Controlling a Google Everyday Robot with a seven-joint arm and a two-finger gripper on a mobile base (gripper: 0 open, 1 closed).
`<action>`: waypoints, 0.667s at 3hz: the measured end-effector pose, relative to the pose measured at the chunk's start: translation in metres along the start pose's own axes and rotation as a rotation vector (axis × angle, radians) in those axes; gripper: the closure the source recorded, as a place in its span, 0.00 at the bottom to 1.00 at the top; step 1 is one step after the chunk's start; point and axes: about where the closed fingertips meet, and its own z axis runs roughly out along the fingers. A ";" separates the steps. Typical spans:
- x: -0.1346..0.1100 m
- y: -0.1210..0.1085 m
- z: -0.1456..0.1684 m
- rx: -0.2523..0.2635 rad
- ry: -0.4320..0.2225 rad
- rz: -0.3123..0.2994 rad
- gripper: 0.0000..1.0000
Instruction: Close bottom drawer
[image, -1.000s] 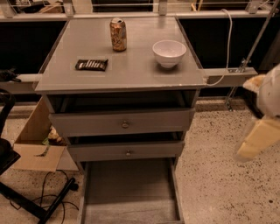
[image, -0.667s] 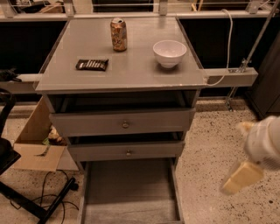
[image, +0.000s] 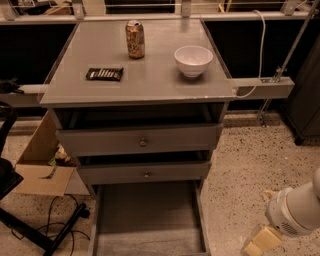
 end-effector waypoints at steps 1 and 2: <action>0.000 0.000 0.001 -0.001 0.000 0.000 0.00; 0.003 0.002 0.055 -0.023 -0.036 0.002 0.00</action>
Offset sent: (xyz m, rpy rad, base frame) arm 0.0221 0.0328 -0.1055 0.0825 -0.0121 0.0069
